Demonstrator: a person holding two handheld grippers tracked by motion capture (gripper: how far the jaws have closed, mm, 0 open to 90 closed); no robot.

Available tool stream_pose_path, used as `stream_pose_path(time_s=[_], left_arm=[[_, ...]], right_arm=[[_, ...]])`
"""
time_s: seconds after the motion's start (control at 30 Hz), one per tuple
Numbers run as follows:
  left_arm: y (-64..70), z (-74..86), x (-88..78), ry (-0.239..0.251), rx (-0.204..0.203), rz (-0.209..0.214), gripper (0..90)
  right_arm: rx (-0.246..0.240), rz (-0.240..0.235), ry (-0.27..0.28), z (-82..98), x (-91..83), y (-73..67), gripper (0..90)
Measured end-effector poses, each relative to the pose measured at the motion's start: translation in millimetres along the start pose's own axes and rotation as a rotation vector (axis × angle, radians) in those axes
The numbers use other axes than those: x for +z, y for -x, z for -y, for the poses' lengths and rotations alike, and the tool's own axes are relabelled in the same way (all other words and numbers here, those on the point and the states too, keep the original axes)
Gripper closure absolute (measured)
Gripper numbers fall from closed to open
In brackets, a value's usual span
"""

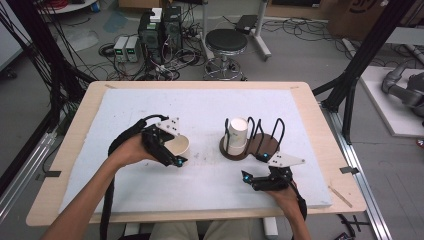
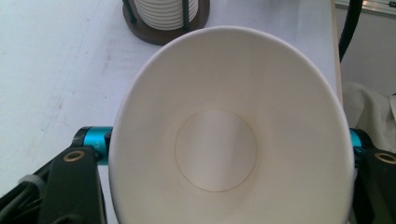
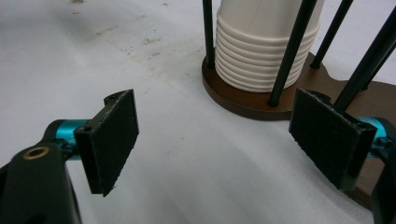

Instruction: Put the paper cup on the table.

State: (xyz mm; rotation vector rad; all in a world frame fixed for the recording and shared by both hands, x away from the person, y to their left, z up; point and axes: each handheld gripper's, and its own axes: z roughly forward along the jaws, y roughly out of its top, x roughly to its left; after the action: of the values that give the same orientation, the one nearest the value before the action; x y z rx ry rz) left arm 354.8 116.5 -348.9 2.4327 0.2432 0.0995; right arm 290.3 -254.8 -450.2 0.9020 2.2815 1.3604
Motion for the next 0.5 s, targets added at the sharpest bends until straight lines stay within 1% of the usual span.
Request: stream_pose_path(time_s=[0.1, 0.23, 0.3, 0.37, 0.5], left_arm=[[-0.1, -2.0, 4.4, -0.008, 0.003, 0.002, 29.0], [-1.5, -4.3, 10.4, -0.019, 0.0, 0.006, 29.0], [-2.2, -4.9, 13.7, -0.026, -0.004, 0.011, 28.9], [-3.0, -5.3, 16.9, -0.036, -0.003, 0.009, 28.9], [-4.3, -6.1, 21.8, -0.049, -0.006, 0.008, 28.9]], right_arm=[[0.005, 0.0, -0.005, 0.1, -0.2, -1.0, 16.1], [-0.007, 0.004, 0.0, 0.1, -0.1, -0.5, 16.1], [-0.002, 0.003, 0.0, 0.3, -0.4, -0.8, 16.1], [-0.01, 0.006, 0.004, 0.4, -0.3, -0.6, 16.1], [-0.008, 0.005, 0.005, 0.4, -0.4, -0.7, 16.1]])
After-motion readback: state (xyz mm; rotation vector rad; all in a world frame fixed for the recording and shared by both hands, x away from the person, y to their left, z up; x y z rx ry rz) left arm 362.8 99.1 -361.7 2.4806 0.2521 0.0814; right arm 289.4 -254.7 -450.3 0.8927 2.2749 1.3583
